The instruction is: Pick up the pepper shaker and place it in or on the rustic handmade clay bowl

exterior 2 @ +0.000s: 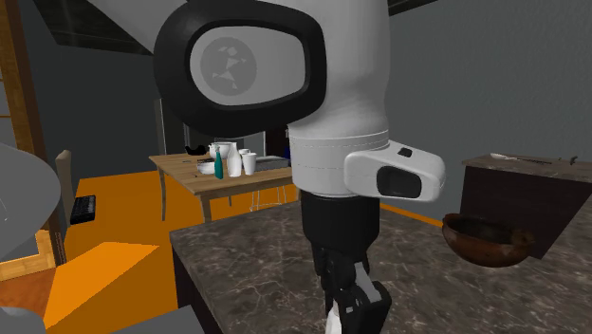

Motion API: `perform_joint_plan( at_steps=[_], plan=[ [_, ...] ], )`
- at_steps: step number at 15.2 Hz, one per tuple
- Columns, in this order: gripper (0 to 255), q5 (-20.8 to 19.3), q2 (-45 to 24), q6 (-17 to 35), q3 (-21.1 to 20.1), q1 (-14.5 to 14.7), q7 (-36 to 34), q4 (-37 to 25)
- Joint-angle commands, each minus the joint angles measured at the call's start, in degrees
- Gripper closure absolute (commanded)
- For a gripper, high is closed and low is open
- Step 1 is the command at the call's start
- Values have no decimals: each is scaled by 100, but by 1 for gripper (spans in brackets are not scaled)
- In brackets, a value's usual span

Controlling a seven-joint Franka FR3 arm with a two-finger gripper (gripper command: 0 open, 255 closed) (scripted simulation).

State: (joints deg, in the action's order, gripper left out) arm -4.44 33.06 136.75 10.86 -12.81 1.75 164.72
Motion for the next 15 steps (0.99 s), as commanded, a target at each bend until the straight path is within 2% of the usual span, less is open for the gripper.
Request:
perform_joint_plan(
  at_steps=[1,7,15],
  plan=[
    [255,0,-1,-1,0,0,0,2],
    [255,0,-2,2,0,0,0,3],
    [255,17,468,-834,-83,-14,-43,-364]
  ],
)
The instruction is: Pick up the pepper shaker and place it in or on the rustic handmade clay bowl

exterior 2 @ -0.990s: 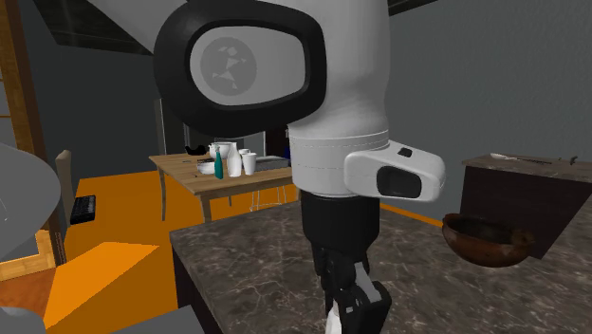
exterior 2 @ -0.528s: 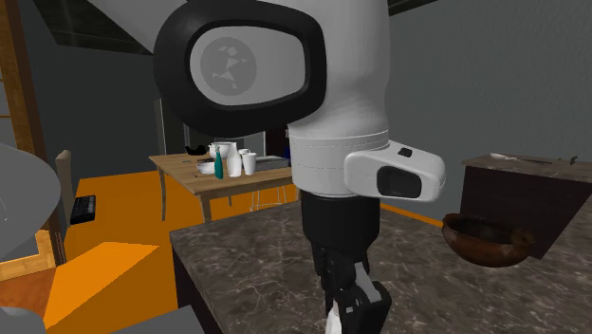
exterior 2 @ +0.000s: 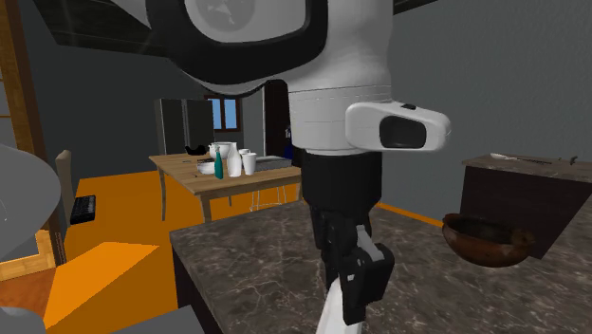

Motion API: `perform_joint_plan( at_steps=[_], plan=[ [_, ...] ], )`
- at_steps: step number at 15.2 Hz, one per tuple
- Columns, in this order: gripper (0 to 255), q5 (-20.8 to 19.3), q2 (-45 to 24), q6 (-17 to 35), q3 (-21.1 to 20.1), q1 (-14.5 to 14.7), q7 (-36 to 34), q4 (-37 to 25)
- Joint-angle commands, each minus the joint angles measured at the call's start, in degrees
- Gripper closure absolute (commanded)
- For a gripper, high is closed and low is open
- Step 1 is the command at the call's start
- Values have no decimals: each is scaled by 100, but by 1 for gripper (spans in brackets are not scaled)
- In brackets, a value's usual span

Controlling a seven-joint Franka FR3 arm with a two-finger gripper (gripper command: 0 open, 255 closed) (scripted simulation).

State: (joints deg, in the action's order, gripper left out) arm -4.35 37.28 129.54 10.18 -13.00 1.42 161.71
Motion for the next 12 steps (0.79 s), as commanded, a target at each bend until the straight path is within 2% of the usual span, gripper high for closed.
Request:
perform_joint_plan(
  at_steps=[1,12],
  plan=[
    [255,12,93,-211,-24,5,-14,-115],
    [255,60,457,-1223,-117,17,-52,-765]
  ],
)
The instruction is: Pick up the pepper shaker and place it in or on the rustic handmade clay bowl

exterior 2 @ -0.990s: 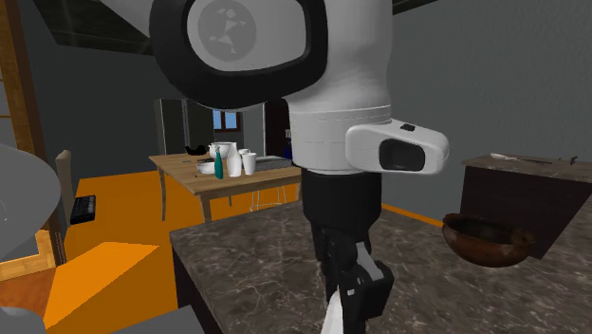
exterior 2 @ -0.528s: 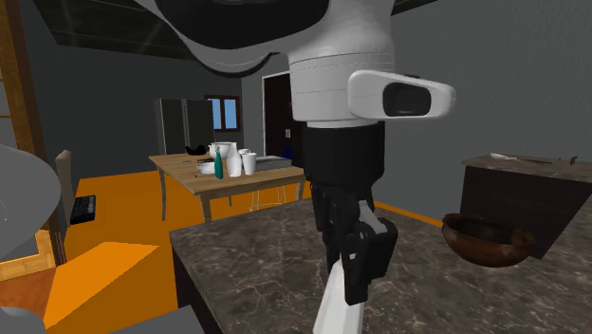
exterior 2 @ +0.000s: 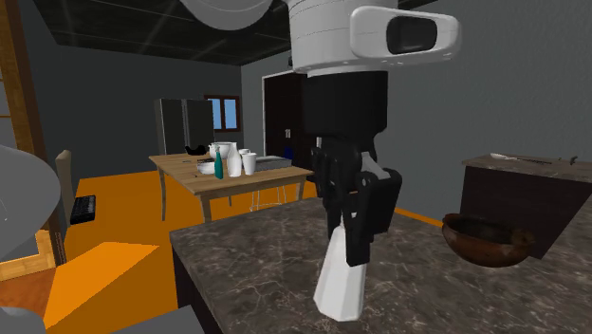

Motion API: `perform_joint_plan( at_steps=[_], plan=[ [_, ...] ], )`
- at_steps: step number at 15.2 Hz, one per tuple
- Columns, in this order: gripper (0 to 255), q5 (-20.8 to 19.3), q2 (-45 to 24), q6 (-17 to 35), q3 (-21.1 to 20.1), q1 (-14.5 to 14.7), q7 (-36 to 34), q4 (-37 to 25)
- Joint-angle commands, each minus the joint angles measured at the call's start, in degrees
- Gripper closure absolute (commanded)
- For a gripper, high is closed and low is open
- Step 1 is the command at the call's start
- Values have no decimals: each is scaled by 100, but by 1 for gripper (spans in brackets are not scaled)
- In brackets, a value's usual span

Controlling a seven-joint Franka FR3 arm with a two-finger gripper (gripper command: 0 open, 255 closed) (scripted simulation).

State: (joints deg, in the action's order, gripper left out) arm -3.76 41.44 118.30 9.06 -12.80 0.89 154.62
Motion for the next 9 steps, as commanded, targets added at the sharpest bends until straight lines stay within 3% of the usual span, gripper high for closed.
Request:
perform_joint_plan(
  at_steps=[1,9],
  plan=[
    [255,7,61,-185,-13,0,-2,-122],
    [255,45,161,-842,-68,19,-21,-680]
  ],
)
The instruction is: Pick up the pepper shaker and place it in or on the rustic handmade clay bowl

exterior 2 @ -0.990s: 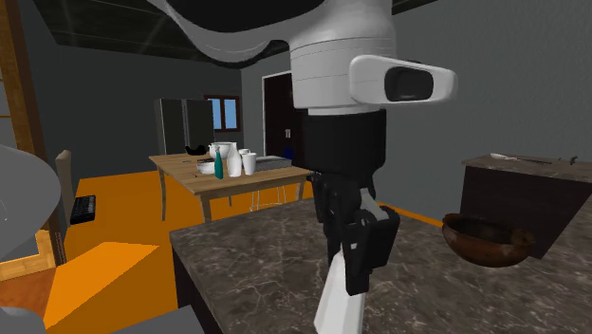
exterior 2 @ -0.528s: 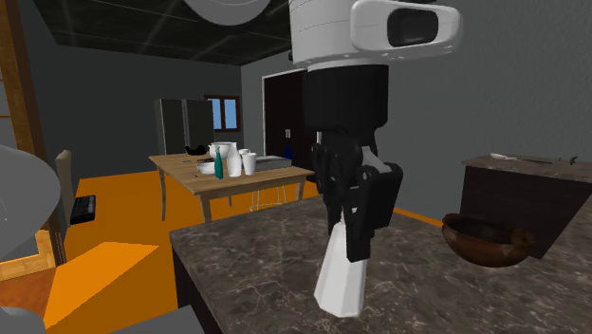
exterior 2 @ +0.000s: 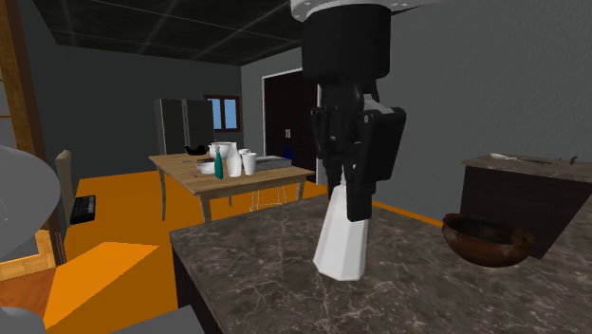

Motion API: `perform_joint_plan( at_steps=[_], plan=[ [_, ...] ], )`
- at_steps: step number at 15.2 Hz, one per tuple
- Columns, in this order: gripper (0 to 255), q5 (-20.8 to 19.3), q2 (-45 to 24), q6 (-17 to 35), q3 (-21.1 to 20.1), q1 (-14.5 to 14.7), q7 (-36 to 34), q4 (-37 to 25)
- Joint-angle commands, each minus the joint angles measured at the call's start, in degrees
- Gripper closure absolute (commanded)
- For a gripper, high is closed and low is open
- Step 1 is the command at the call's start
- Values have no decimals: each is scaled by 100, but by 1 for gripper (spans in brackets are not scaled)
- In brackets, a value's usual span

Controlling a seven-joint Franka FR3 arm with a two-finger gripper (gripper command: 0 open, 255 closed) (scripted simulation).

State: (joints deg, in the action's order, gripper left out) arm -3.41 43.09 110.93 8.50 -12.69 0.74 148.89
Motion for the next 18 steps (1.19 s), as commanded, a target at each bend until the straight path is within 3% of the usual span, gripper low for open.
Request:
perform_joint_plan(
  at_steps=[1,4,11,18],
  plan=[
    [255,14,1,-184,-18,10,-9,-181],
    [255,27,8,-384,-33,17,-14,-375],
    [255,298,-1582,34,-273,315,-343,-1547],
    [255,463,-3108,87,-456,500,-608,-3022]
  ],
)
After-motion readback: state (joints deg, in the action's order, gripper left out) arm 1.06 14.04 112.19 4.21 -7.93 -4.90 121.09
